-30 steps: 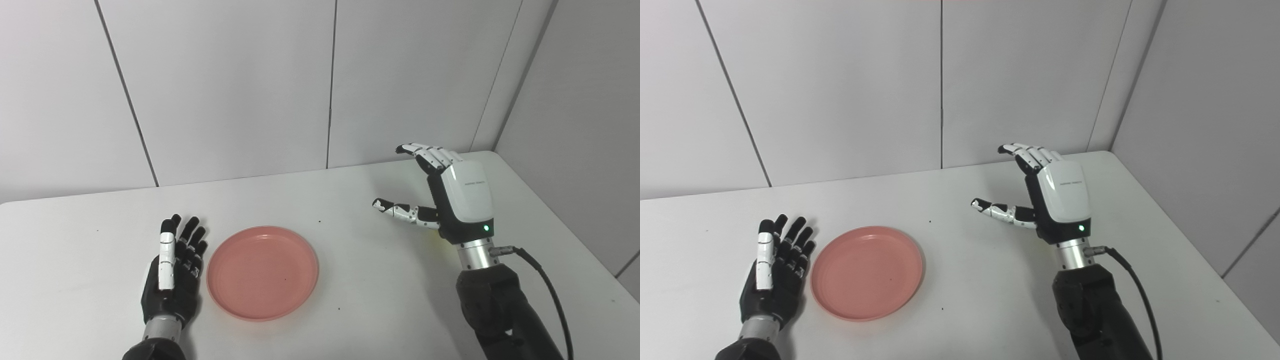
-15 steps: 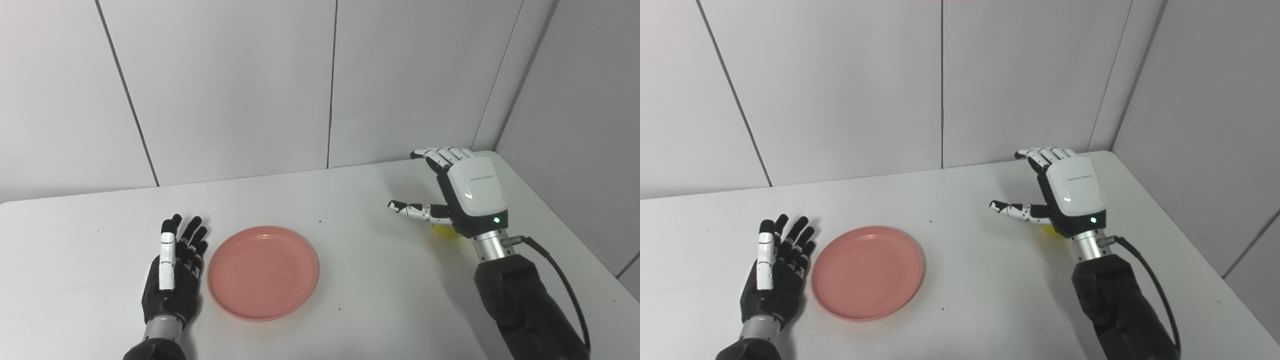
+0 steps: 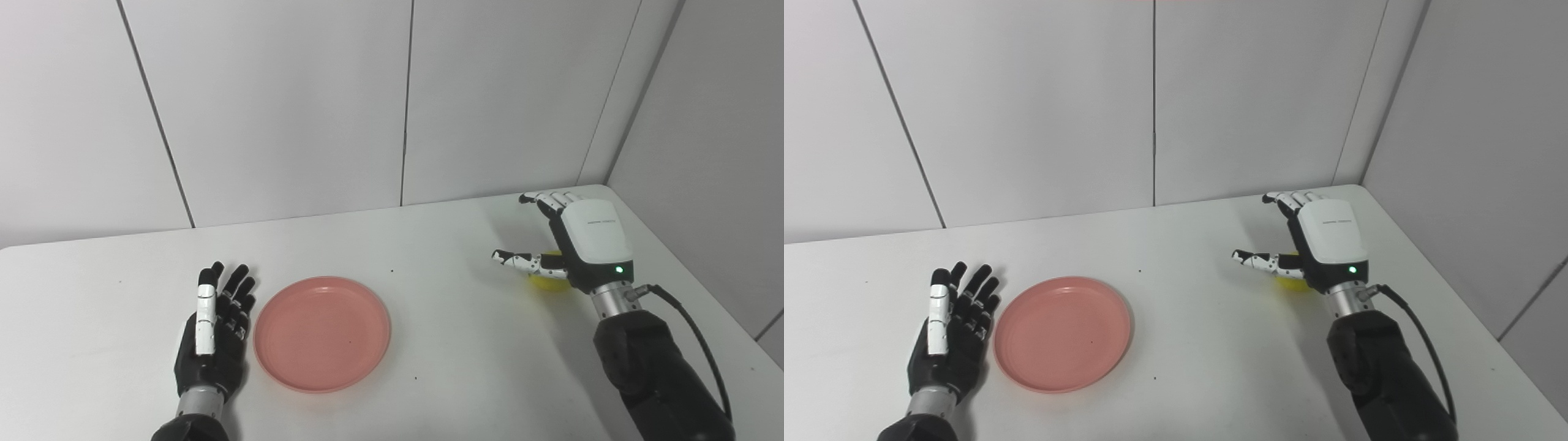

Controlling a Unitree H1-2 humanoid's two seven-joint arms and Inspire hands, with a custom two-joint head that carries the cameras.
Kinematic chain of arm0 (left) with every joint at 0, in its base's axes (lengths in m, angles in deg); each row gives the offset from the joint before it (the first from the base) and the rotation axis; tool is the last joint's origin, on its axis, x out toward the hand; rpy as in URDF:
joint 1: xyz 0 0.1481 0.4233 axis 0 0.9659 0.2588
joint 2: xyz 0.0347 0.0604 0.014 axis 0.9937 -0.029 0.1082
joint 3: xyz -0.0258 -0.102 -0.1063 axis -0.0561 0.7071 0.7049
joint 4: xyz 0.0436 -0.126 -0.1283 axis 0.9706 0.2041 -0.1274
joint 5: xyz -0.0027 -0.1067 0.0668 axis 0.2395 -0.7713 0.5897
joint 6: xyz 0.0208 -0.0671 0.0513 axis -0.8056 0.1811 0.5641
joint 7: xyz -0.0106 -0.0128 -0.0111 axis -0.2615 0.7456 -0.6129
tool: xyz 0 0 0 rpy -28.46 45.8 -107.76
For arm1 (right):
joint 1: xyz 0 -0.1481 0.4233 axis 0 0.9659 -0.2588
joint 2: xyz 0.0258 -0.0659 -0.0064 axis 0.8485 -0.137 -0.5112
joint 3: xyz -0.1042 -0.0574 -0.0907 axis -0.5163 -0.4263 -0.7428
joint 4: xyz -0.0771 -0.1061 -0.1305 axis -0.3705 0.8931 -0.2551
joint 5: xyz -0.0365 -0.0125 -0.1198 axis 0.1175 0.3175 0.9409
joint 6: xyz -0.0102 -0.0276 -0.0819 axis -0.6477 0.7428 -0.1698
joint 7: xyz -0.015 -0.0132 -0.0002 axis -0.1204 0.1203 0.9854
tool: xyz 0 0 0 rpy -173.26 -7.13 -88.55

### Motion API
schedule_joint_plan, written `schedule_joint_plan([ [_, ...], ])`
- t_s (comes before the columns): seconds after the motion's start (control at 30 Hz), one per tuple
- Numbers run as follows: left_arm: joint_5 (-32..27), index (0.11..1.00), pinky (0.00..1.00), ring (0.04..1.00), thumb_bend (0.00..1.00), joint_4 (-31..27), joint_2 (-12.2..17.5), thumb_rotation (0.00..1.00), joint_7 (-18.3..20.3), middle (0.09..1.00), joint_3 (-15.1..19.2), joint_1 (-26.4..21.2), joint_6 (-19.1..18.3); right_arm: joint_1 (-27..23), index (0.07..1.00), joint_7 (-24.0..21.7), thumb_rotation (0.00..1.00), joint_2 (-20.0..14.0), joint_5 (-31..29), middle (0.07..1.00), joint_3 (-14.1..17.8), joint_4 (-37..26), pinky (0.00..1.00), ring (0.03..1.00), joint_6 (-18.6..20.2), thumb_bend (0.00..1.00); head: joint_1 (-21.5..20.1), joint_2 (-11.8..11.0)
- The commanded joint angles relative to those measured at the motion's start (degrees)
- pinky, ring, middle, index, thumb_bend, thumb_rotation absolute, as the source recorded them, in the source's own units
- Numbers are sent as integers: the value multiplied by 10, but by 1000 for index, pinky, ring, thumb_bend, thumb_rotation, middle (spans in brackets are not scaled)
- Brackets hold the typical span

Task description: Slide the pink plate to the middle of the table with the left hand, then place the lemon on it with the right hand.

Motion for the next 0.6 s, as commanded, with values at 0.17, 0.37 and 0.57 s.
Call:
schedule_joint_plan([
  [0.17,-1,967,1000,924,730,1,-8,725,-4,887,-3,8,-14,-24,687,-8,850,-25,-11,716,1,17,671,711,22,768,3,0],
  [0.37,0,957,999,920,723,-6,-10,721,-9,884,-2,9,-19,-33,682,-12,863,-36,-7,710,-7,34,662,705,26,766,2,1],
  [0.57,4,965,1000,920,720,-4,-8,746,-7,883,-8,9,-17,-40,679,-17,867,-44,-7,703,-15,50,659,697,32,770,3,1],
])
